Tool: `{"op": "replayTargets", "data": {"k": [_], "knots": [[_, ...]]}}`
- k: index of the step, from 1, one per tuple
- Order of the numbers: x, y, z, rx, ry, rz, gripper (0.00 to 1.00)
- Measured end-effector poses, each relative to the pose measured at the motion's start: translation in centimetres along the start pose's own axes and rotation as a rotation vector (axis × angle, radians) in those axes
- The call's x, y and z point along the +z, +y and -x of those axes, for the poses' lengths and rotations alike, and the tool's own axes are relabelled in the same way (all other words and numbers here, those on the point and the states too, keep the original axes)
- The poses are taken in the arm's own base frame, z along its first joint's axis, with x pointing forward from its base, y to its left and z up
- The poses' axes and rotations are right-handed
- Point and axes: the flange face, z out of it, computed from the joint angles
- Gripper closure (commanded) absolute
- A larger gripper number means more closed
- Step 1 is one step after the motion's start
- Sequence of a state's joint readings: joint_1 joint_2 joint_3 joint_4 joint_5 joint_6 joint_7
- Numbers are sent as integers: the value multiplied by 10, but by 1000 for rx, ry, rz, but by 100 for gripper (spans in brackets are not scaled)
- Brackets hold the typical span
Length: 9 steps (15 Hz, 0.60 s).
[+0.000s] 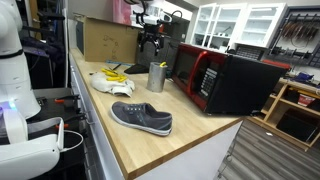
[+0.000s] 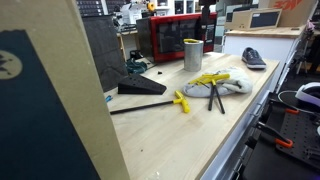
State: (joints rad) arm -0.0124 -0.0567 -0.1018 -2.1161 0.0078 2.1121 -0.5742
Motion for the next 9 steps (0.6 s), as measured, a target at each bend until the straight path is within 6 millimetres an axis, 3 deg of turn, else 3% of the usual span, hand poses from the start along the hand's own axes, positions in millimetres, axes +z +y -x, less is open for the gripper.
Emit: {"op": "replayTargets", "data": {"k": [3,9], "knots": [[1,21,-5,8,2,9,0],[19,30,-33,-17,-13,7,0]]}}
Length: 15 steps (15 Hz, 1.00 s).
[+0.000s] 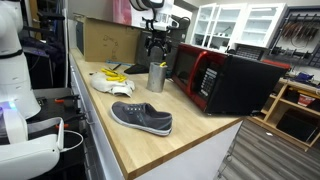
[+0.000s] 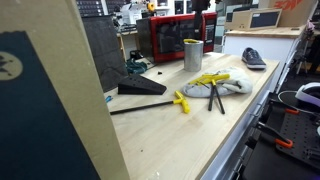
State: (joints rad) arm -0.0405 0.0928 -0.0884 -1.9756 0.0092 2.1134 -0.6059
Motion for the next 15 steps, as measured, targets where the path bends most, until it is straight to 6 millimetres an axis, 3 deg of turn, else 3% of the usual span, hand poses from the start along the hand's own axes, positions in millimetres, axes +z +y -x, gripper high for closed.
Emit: {"op": "replayTargets", "data": {"k": [8,9,11,15], "knots": [[20,32,-32,-49,-4,9,0],[21,34,-34,-60,-5,8,25],[24,34,-37,-69,-10,2,34],[26,32,-41,-74,-18,-7,66]]}}
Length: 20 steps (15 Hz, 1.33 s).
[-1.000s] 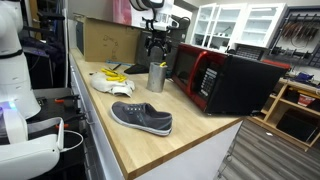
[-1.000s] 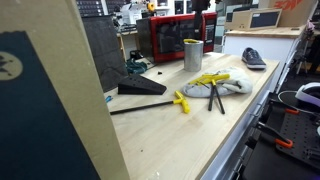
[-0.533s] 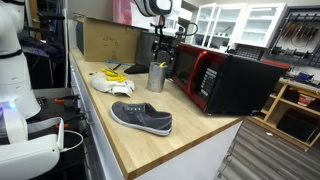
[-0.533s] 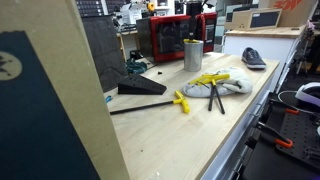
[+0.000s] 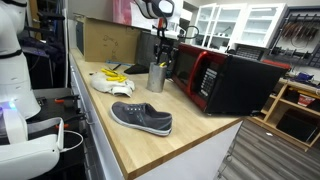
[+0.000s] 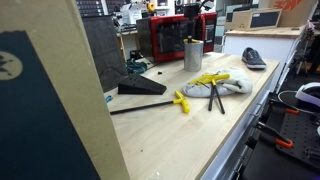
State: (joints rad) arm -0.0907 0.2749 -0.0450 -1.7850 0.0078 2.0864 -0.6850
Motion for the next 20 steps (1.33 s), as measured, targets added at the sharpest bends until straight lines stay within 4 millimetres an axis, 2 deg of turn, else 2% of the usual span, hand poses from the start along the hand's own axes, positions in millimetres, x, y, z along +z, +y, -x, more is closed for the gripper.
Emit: {"op": "replayTargets", "data": {"k": [2,5,6,7,14,16,20], "knots": [[-3,0,0,-1,-7,-8,81],[-5,5,3,9,-7,-8,99],[-5,7,5,13,-7,-8,100],[-5,7,5,16,-7,-12,96],[-12,0,8,9,-34,-31,96],[-26,-8,13,5,-55,-51,96],[-67,-18,24,24,-53,-36,96]]}}
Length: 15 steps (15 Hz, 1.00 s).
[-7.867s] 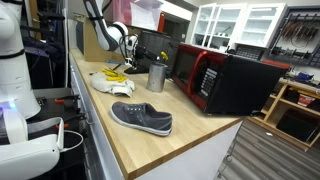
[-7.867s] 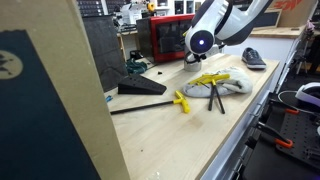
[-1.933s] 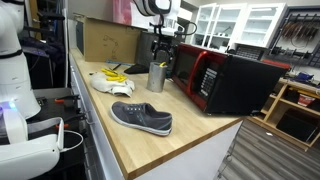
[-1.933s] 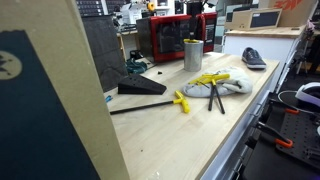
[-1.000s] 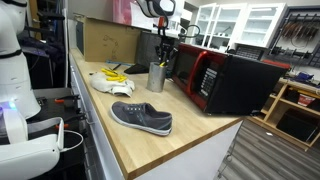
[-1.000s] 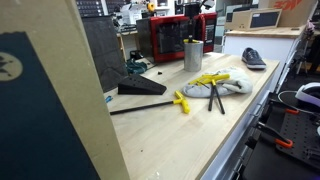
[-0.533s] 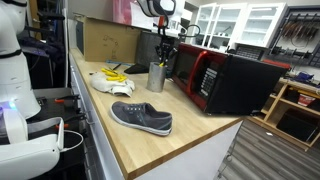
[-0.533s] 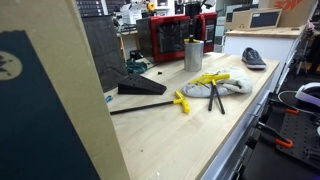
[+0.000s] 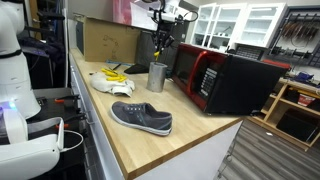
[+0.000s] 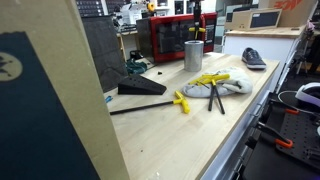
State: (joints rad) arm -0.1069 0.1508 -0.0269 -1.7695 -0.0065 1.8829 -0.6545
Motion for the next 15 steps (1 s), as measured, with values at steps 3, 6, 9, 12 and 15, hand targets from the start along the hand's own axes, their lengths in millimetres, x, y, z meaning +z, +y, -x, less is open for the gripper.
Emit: {"op": "replayTargets", "data": {"k": [3,6,9,12,15], "knots": [[-29,-11,7,50,15,25,96],[-46,-29,10,98,8,14,96],[-48,-55,6,132,-39,-28,96],[-42,-80,1,195,-97,-84,96],[-38,-100,-6,283,-121,-126,96]]}}
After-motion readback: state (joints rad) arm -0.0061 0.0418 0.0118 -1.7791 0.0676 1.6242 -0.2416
